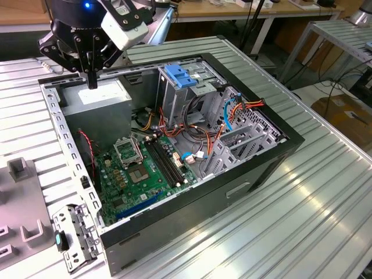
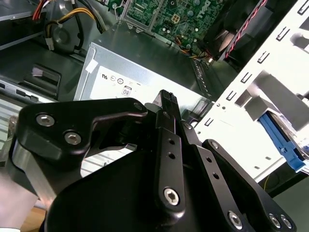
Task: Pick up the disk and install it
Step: 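Reach for the disk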
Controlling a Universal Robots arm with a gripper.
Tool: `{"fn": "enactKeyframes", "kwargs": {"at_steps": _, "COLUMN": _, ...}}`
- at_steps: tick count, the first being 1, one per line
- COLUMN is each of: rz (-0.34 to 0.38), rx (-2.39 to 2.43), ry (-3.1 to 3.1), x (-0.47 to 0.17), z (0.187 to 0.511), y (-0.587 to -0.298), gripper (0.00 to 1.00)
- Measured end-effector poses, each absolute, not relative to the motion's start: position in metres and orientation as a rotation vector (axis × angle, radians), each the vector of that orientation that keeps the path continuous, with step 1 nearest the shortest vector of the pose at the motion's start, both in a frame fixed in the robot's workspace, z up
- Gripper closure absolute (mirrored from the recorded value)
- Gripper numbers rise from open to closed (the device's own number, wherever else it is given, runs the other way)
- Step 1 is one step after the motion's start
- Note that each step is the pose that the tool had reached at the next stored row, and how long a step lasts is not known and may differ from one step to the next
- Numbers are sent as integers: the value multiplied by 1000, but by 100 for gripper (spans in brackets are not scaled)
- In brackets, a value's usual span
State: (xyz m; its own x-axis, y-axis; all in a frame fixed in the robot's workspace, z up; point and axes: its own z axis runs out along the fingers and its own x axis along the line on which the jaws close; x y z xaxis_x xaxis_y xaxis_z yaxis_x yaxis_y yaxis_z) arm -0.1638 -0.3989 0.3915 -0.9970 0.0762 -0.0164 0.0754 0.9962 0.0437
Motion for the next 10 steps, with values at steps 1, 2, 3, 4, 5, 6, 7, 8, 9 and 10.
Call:
{"fn": "enactKeyframes", "kwargs": {"at_steps": 1, "rz": 67, "rx": 119, "ry": 3121, "x": -164, "z": 391, "y": -399, "gripper": 89}}
{"fn": "enactKeyframes", "kwargs": {"at_steps": 2, "rz": 67, "rx": 119, "ry": 3121, "x": -165, "z": 391, "y": -399, "gripper": 89}}
{"fn": "enactKeyframes", "kwargs": {"at_steps": 3, "rz": 67, "rx": 119, "ry": 3122, "x": -165, "z": 391, "y": -399, "gripper": 89}}
{"fn": "enactKeyframes", "kwargs": {"at_steps": 4, "rz": 67, "rx": 119, "ry": 3122, "x": -166, "z": 391, "y": -399, "gripper": 89}}
{"fn": "enactKeyframes", "kwargs": {"at_steps": 5, "rz": 67, "rx": 119, "ry": 3122, "x": -167, "z": 391, "y": -399, "gripper": 89}}
{"fn": "enactKeyframes", "kwargs": {"at_steps": 6, "rz": 67, "rx": 119, "ry": 3123, "x": -167, "z": 391, "y": -399, "gripper": 89}}
{"fn": "enactKeyframes", "kwargs": {"at_steps": 7, "rz": 67, "rx": 119, "ry": 3123, "x": -168, "z": 391, "y": -399, "gripper": 89}}
{"fn": "enactKeyframes", "kwargs": {"at_steps": 8, "rz": 67, "rx": 119, "ry": 3123, "x": -168, "z": 391, "y": -399, "gripper": 89}}
{"fn": "enactKeyframes", "kwargs": {"at_steps": 9, "rz": 67, "rx": 119, "ry": 3124, "x": -169, "z": 391, "y": -399, "gripper": 89}}
{"fn": "enactKeyframes", "kwargs": {"at_steps": 10, "rz": 67, "rx": 119, "ry": 3124, "x": -170, "z": 391, "y": -399, "gripper": 89}}
